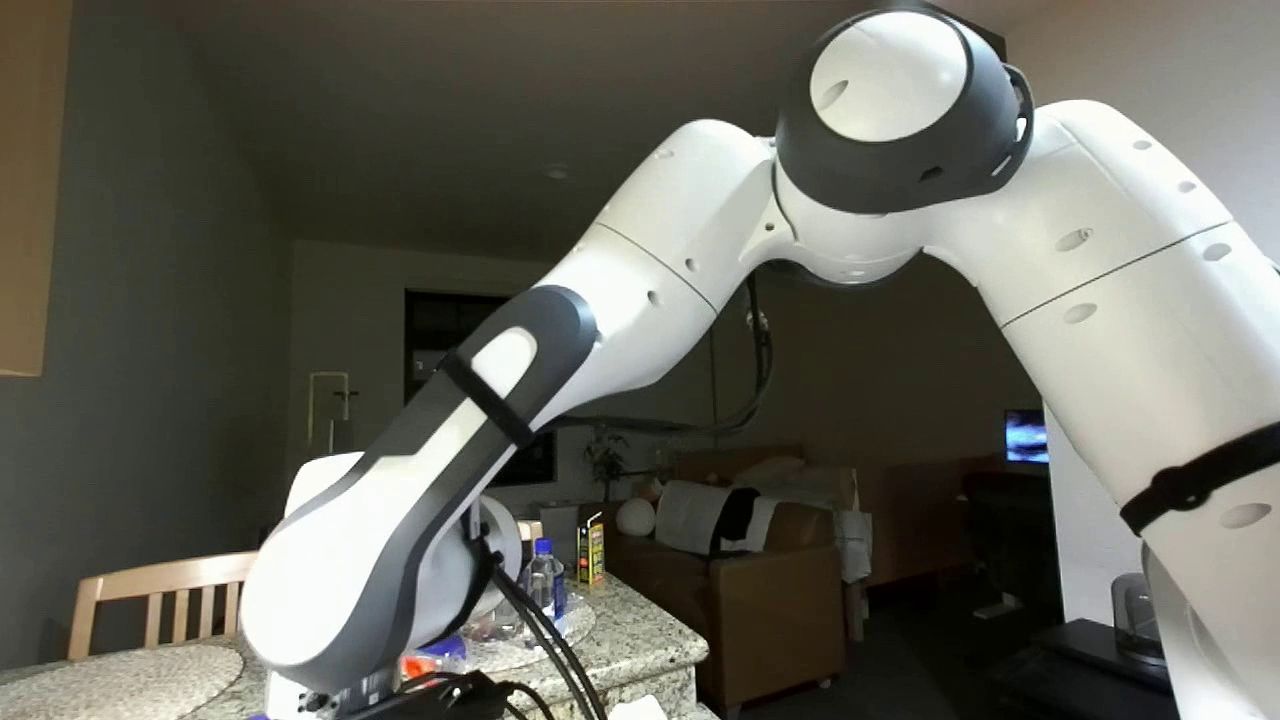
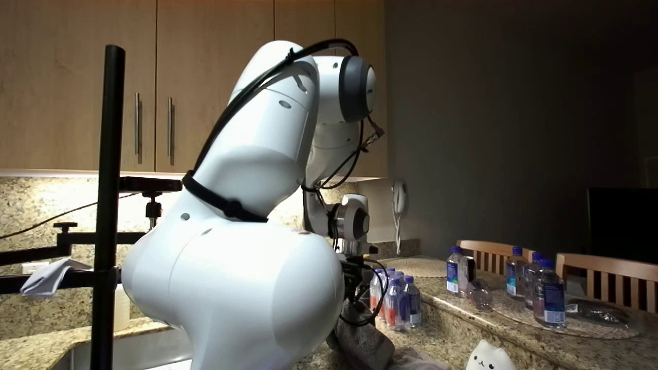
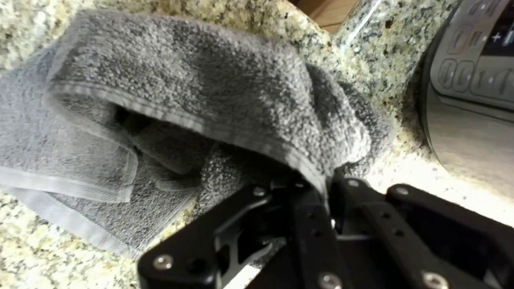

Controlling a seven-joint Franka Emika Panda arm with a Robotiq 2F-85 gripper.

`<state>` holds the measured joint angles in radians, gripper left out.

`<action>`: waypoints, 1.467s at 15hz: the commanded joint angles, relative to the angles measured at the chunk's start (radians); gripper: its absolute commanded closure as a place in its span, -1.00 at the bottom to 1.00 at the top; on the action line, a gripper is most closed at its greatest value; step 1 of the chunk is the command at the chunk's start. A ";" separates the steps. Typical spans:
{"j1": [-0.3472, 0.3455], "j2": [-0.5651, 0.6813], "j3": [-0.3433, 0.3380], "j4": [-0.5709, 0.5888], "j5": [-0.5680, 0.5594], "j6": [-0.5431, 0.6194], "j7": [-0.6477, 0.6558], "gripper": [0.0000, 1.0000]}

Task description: Move the grey towel to the right.

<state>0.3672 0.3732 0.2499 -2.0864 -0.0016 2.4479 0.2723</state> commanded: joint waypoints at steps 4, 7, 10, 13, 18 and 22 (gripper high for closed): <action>-0.041 -0.147 0.015 0.007 0.063 -0.153 -0.040 0.79; -0.040 -0.200 0.022 0.032 0.092 -0.211 -0.039 0.79; -0.031 -0.253 0.023 0.053 0.076 -0.258 -0.009 0.79; -0.031 -0.285 0.021 0.084 0.051 -0.291 0.016 0.79; -0.049 -0.276 -0.005 0.155 0.016 -0.368 0.048 0.80; -0.089 -0.240 -0.050 0.216 0.004 -0.418 0.043 0.81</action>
<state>0.3112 0.1066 0.2157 -1.9219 0.0270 2.0848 0.2878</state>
